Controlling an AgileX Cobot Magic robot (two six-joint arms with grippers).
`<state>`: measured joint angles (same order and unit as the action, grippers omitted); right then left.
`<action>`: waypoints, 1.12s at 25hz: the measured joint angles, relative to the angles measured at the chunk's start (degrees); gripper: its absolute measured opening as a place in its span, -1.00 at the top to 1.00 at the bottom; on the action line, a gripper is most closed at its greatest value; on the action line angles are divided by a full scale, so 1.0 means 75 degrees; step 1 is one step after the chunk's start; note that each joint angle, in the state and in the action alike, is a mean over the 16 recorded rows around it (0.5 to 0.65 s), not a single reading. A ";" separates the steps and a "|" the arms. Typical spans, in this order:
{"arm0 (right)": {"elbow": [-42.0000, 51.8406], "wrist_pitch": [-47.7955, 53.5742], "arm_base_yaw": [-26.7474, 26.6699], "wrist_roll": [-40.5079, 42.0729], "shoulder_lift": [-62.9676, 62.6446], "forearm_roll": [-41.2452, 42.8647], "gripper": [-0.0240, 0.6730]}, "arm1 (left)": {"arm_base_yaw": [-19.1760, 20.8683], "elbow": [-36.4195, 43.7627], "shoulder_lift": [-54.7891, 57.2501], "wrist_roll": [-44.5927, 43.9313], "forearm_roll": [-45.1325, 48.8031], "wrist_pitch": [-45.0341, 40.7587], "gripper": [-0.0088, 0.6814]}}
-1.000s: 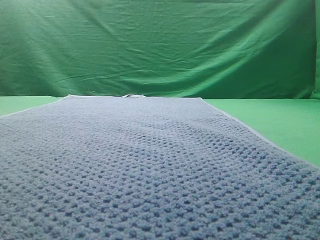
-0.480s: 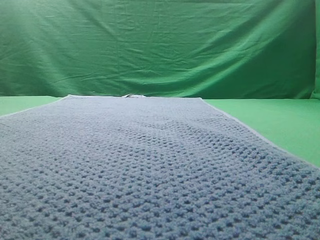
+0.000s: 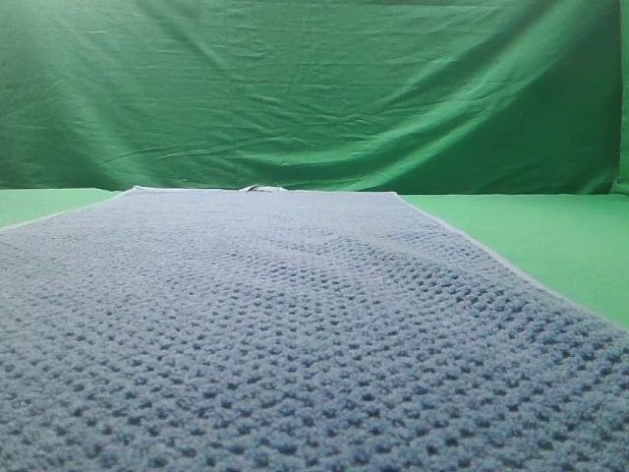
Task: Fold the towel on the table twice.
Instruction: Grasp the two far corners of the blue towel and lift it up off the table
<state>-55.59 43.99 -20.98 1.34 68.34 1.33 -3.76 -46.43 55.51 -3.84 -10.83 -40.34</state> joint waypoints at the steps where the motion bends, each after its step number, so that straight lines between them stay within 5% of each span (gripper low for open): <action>1: -0.0159 -0.0008 -0.0096 -0.0037 0.0299 0.0041 0.93 | 0.0000 -0.0114 0.0295 -0.0031 0.0016 -0.0030 0.97; 16: -0.2595 -0.0077 -0.0588 -0.0715 0.4177 0.0263 0.86 | 0.0000 -0.1956 0.4339 -0.0580 0.0250 0.0005 0.97; 21: -0.3130 -0.0093 -0.0588 -0.0763 0.5038 0.0262 0.46 | 0.0000 -0.2562 0.5321 -0.0617 0.0279 0.0139 0.76; 28: -0.3457 -0.0118 -0.0588 -0.0769 0.5767 0.0228 -0.35 | 0.0000 -0.3004 0.6070 -0.0627 0.0153 0.0340 -0.02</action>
<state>-81.51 43.10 -25.39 -4.43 111.59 3.04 -3.76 -68.96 101.04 -8.54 -9.68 -37.79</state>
